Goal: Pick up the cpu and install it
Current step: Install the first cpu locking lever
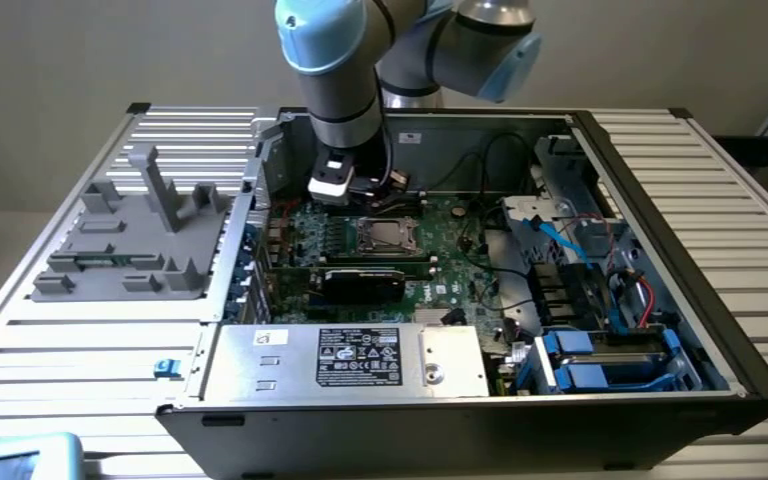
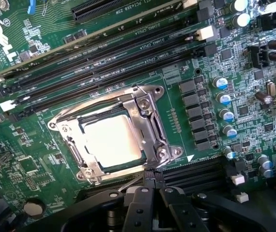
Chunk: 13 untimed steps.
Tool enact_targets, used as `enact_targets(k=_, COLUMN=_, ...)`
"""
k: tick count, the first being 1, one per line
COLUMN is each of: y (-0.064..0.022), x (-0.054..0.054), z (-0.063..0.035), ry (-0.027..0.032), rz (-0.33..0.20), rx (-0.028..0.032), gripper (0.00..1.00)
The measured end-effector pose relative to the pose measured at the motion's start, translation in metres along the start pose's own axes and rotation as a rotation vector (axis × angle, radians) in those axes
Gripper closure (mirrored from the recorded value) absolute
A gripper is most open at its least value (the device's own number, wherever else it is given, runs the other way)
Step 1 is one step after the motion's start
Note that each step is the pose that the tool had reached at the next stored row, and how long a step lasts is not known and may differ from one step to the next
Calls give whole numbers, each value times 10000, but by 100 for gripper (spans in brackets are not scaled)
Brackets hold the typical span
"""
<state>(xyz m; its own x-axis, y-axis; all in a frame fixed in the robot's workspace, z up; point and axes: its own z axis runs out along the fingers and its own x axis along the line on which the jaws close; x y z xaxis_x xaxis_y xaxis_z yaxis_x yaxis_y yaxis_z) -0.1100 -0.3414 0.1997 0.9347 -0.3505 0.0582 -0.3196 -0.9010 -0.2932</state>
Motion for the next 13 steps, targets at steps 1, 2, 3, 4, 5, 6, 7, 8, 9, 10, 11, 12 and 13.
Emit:
enact_targets(k=1, y=4, x=-12, z=-2, ry=1, rz=2, rx=0, gripper=89)
enact_targets(k=2, y=4, x=-21, z=-2, ry=2, rz=3, rx=0, gripper=89)
enact_targets(k=3, y=1, x=-26, z=-3, ry=5, rz=3, rx=-2, gripper=89)
enact_targets(k=4, y=-6, x=-31, z=0, ry=15, rz=1, rx=2, gripper=89)
enact_targets(k=5, y=-16, x=-36, z=2, ry=23, rz=-1, rx=5, gripper=89)
enact_targets(k=6, y=-25, x=-40, z=5, ry=33, rz=-2, rx=12, gripper=89)
enact_targets(k=7, y=-32, x=-43, z=8, ry=42, rz=-4, rx=18, gripper=89)
enact_targets(k=8, y=-35, x=-45, z=9, ry=53, rz=-6, rx=23, gripper=89)
enact_targets(k=9, y=-35, x=-44, z=9, ry=60, rz=-6, rx=26, gripper=89)
enact_targets(k=10, y=-35, x=-44, z=9, ry=66, rz=-5, rx=27, gripper=89)
enact_targets(k=11, y=-35, x=-44, z=9, ry=75, rz=-4, rx=29, gripper=89)
enact_targets(k=12, y=-36, x=-43, z=9, ry=84, rz=-4, rx=33, gripper=89)
enact_targets(k=13, y=-36, x=-43, z=9, ry=97, rz=-6, rx=36, gripper=89)
